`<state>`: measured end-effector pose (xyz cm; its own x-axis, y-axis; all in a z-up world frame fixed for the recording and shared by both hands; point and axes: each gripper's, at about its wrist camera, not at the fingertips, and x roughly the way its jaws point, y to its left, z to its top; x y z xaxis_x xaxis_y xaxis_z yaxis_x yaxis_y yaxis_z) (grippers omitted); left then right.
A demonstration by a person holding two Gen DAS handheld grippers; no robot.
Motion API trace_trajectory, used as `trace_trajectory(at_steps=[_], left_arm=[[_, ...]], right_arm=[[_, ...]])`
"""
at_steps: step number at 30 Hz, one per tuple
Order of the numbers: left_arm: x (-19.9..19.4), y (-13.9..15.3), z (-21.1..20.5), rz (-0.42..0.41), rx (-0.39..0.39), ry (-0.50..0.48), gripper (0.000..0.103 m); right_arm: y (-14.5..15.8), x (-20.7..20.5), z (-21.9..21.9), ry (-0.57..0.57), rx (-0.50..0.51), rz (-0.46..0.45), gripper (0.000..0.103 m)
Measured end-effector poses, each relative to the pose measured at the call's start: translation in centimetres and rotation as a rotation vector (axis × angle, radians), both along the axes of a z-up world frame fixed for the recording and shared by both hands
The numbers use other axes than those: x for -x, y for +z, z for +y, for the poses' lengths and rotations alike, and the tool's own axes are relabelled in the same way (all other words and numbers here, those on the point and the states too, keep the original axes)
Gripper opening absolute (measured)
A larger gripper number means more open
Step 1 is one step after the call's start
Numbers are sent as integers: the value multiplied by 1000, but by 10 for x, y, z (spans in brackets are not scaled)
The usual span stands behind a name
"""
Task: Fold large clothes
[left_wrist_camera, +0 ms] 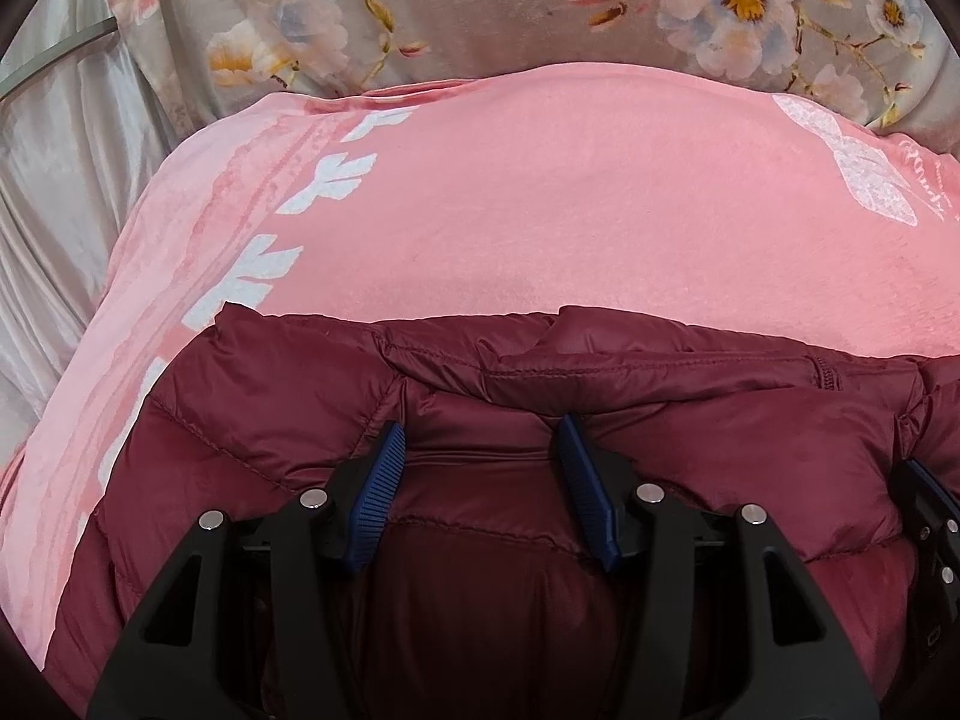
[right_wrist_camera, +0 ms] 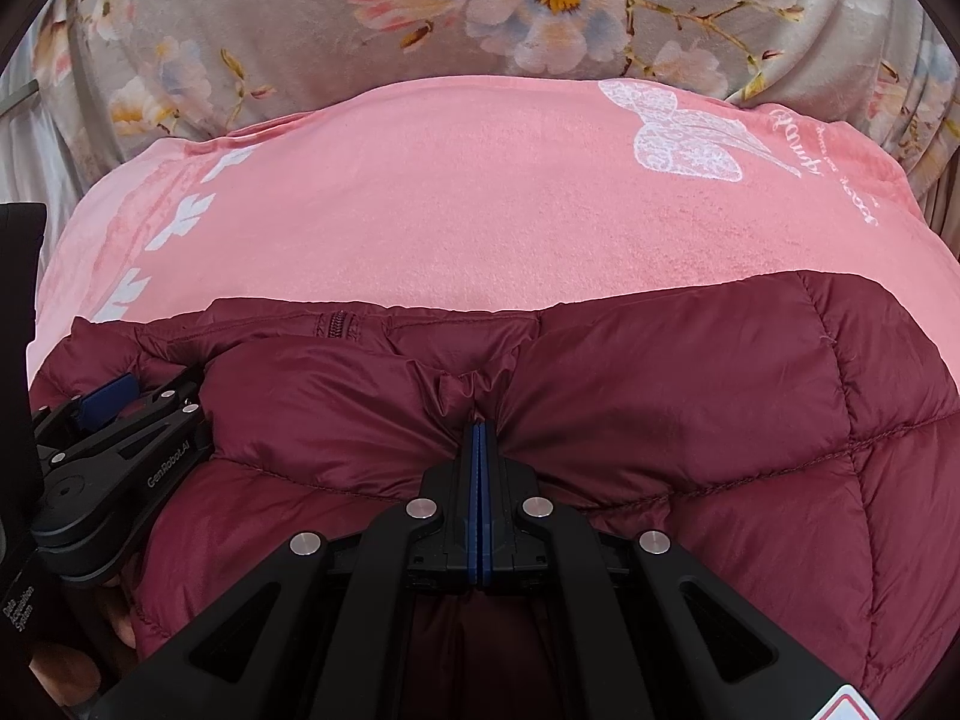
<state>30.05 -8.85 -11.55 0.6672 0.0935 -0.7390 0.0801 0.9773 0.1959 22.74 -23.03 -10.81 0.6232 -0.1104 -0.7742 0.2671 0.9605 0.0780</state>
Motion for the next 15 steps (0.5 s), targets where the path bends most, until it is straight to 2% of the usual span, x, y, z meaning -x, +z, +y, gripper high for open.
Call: trace_trajectory(at_steps=[4, 6, 8, 10, 12, 15], left_arm=[[-1, 2, 2, 5, 15, 1, 53], [1, 6, 10, 19, 62, -9, 54], [14, 22, 31, 37, 138, -4, 56], [37, 41, 61, 27, 207, 45, 70], [61, 57, 88, 11, 260, 84, 72], [97, 68, 132, 1, 293, 160, 84]], right_arm=[[1, 0, -4, 4, -19, -5, 0], [11, 12, -8, -22, -31, -28, 0], [32, 36, 1, -24, -3, -76, 10], [55, 70, 21, 22, 56, -121, 10], [64, 101, 44, 92, 53, -140, 10], [61, 138, 79, 183, 65, -137, 10]])
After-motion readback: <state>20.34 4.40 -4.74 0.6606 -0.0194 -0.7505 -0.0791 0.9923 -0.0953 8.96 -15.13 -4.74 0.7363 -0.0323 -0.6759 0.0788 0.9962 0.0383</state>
